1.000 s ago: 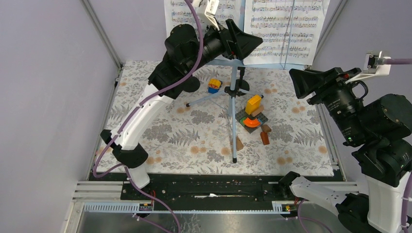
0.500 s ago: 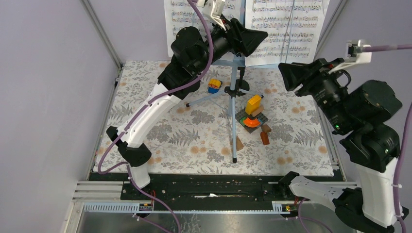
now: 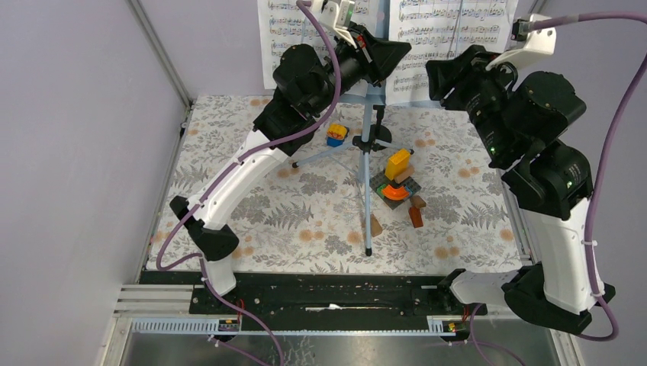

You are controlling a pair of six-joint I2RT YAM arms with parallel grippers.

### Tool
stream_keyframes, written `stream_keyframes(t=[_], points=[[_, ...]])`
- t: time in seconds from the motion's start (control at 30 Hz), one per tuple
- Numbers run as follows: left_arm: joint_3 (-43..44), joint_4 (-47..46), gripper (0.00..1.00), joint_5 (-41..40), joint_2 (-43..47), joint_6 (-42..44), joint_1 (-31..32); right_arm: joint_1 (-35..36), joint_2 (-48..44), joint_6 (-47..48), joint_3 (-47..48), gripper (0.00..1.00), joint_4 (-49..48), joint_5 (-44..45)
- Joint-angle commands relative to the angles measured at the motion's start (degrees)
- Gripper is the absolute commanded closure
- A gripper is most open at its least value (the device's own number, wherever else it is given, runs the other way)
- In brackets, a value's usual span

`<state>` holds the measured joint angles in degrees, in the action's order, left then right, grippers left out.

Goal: Pack up the instrument practice props

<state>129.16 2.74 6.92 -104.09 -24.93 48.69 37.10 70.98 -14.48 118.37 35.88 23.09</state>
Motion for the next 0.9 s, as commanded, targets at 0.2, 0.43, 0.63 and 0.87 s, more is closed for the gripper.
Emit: stream_keyframes(t=[0.2,0.43,0.63,0.87], points=[[-0.1,-4.1,1.0,-1.3,0.9,0.6,0.1,0.0,5.4,5.6,9.9,0.55,1.8,8.2],[-0.4,-4.2,1.0,-1.5,1.3,0.6,0.2,-0.2,6.8,8.1,10.6,0.63,1.9,11.1],[-0.4,-4.3,1.0,-1.2,1.4,0.7,0.5,-0.2,7.3,9.3,9.7,0.71,2.1,12.7],[-0.5,-4.4,1.0,-1.2,1.5,0.8,0.7,-0.2,4.7,12.0,5.8,0.98,-1.7,12.2]])
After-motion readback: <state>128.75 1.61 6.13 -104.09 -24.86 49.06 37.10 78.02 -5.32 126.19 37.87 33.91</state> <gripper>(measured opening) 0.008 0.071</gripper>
